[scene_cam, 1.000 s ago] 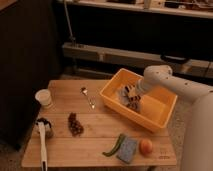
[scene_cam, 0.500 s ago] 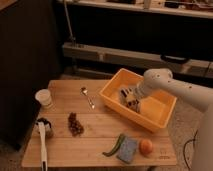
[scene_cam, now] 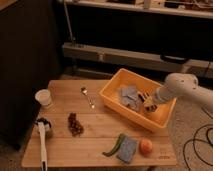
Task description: Wipe tray with eraser
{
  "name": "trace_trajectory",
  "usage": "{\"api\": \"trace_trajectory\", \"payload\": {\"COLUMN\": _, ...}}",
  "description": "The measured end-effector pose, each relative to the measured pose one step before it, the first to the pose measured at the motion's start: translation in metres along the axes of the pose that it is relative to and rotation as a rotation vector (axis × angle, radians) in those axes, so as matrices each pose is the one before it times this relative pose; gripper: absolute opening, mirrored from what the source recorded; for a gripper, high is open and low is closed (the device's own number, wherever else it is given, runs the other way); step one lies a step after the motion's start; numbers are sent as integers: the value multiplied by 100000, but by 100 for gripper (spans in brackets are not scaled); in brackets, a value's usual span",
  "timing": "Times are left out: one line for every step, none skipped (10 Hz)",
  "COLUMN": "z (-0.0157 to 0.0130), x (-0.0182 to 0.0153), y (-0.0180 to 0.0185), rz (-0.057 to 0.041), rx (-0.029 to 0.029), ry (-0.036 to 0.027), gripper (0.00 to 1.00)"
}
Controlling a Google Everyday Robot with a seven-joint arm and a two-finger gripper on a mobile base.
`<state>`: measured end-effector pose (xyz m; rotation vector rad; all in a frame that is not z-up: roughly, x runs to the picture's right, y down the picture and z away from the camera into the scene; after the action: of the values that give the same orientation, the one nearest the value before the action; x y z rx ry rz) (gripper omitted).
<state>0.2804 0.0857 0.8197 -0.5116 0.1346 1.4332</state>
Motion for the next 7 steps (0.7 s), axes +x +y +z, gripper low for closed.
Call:
{"api": "trace_trajectory", "payload": {"z": -407, "x": 312, "y": -2005, "rz": 3227, "rx": 3117, "ry": -333, "gripper": 0}}
{"api": "trace_trajectory", "payload": {"z": 13, "x": -298, "y": -1055, "rz": 1500, "rx": 1279, "ry": -541, "gripper": 0}}
{"api": "trace_trajectory", "payload": {"z": 130, "x": -427, "y": -808, "rz": 1028, "rx": 794, "ry": -377, "gripper": 0}}
{"api": "trace_trajectory", "payload": {"z": 356, "x": -673, "y": -305, "rz": 757, "rx": 545, "ry": -435, "gripper": 0}}
{"api": "trace_trajectory", "payload": {"z": 596, "x": -735, "y": 342, "rz": 149, "rx": 278, "ry": -45, "gripper": 0}}
{"api": "trace_trajectory", "payload": {"z": 828, "x": -790, "y": 708, "rz": -21, "rx": 121, "ry": 279, "gripper": 0}}
{"api": "trace_trajectory", "payload": {"z": 370, "x": -354, "y": 412, "rz": -77, "rx": -81, "ry": 122, "gripper": 0}}
